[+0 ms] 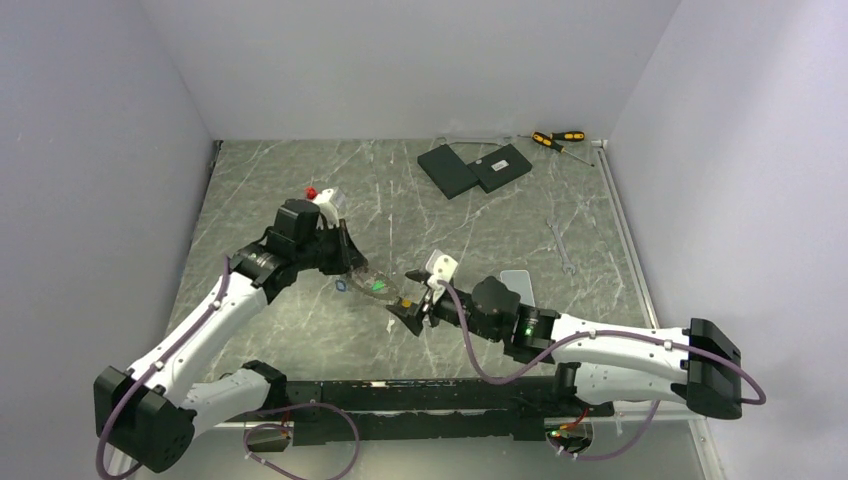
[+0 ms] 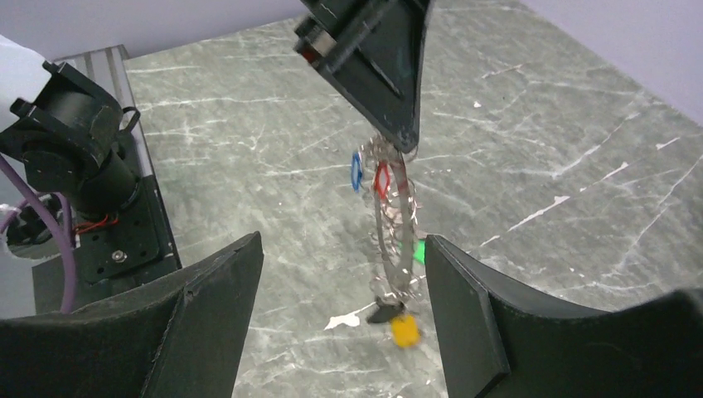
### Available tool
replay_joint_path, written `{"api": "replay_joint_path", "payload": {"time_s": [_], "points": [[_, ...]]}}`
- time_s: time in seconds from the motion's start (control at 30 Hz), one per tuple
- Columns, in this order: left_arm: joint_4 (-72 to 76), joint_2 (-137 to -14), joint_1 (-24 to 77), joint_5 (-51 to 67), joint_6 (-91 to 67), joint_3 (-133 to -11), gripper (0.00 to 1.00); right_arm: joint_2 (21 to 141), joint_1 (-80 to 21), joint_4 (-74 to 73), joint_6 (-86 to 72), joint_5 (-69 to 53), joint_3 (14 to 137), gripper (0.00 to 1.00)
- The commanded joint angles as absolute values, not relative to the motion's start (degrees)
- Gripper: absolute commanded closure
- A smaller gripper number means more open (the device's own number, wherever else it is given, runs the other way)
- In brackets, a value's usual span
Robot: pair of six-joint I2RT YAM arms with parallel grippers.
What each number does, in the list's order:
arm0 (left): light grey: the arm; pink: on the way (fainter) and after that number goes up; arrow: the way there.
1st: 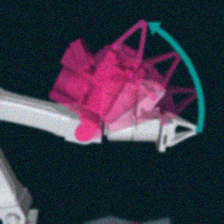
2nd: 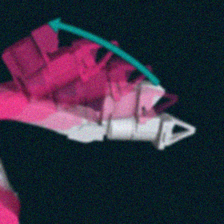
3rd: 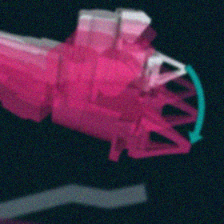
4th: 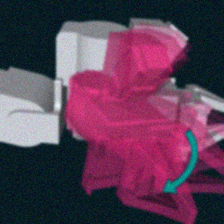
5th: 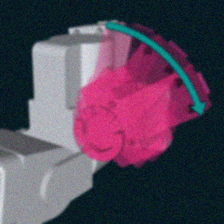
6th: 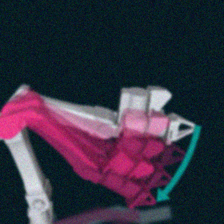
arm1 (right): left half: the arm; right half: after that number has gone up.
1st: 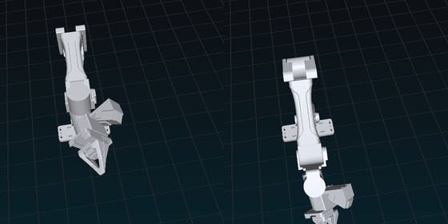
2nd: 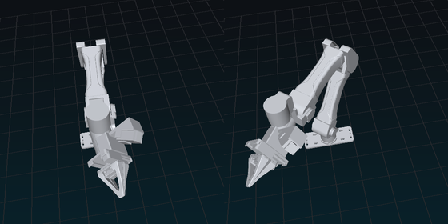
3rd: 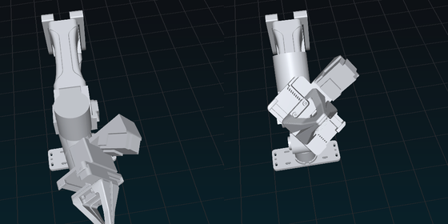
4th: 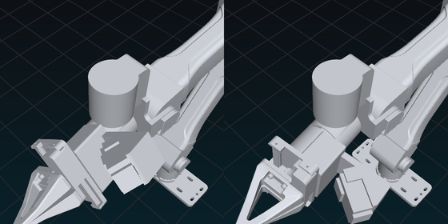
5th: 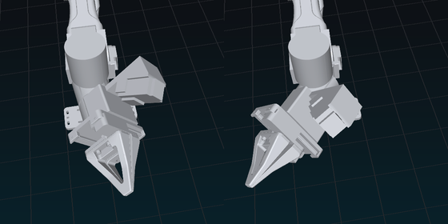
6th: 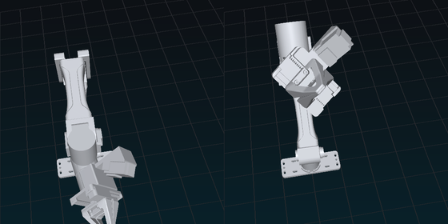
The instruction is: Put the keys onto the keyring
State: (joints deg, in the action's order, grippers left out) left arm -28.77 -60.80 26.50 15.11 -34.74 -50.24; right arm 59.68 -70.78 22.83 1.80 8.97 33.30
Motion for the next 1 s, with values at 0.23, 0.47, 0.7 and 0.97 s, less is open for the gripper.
{"api": "replay_joint_path", "payload": {"time_s": [0.23, 0.47, 0.7, 0.97], "points": [[-28.5, -49.8, 26.6, 20.6, -8.2, -56.6, 1.0, 56.8, -65.1, 15.6, 1.7, -5.8, 38.4, 0.28], [-27.0, -47.1, 26.6, 25.7, -1.3, -56.2, 1.0, 57.1, -62.2, 14.3, 2.5, -16.5, 41.1, 0.33], [-22.2, -44.7, 26.6, 31.4, 1.5, -52.9, 1.0, 57.8, -59.7, 13.0, 2.6, -21.5, 43.9, 0.33], [-18.3, -41.1, 26.6, 40.2, 3.0, -48.8, 1.0, 59.8, -58.3, 10.0, 4.9, -26.1, 47.3, 0.35]]}}
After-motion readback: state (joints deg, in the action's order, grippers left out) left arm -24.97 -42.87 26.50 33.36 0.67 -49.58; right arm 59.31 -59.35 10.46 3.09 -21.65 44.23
